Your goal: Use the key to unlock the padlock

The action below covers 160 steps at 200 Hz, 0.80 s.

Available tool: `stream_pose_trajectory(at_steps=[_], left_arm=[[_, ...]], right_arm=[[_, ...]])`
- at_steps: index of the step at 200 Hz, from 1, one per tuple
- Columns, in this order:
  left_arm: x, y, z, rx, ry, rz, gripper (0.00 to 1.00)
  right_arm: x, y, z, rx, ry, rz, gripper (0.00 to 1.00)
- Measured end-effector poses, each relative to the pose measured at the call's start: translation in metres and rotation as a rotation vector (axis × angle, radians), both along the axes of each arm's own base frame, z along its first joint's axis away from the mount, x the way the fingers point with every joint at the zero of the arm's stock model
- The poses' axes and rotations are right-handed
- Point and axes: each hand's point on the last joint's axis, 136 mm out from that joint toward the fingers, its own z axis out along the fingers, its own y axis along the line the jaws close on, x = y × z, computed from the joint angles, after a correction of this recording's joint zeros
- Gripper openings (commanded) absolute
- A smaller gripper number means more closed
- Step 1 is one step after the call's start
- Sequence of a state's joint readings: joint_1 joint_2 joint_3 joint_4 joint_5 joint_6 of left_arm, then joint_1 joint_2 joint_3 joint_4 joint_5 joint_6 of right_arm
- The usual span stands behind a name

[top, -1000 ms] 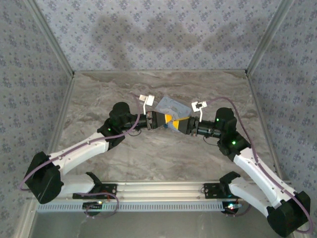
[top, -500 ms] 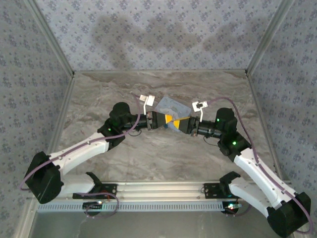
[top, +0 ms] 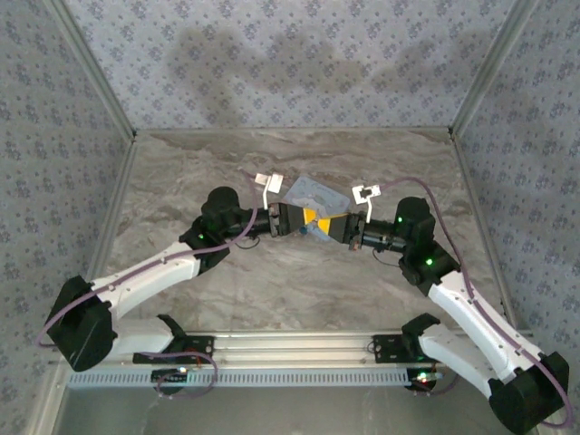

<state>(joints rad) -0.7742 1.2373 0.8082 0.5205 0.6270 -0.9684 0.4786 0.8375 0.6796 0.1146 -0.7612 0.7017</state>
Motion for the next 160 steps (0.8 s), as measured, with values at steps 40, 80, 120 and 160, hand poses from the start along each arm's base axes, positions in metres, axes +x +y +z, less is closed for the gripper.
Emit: stream_pose_trajectory(at_steps=[40, 80, 120, 160], left_arm=[[0.010, 0.022, -0.024, 0.066, -0.026, 0.152, 0.74], [0.025, 0.047, -0.061, 0.212, -0.046, 0.315, 0.98], [0.040, 0.055, -0.154, 0.425, 0.010, 0.377, 0.98], [0.053, 0.048, -0.234, 0.566, 0.035, 0.364, 0.98]], right_arm=[[0.018, -0.016, -0.008, -0.032, 0.001, -0.092, 0.00], [0.058, -0.036, -0.041, -0.172, 0.033, -0.244, 0.00], [0.104, -0.045, -0.070, -0.347, 0.041, -0.351, 0.00], [0.149, -0.059, -0.095, -0.472, 0.043, -0.451, 0.00]])
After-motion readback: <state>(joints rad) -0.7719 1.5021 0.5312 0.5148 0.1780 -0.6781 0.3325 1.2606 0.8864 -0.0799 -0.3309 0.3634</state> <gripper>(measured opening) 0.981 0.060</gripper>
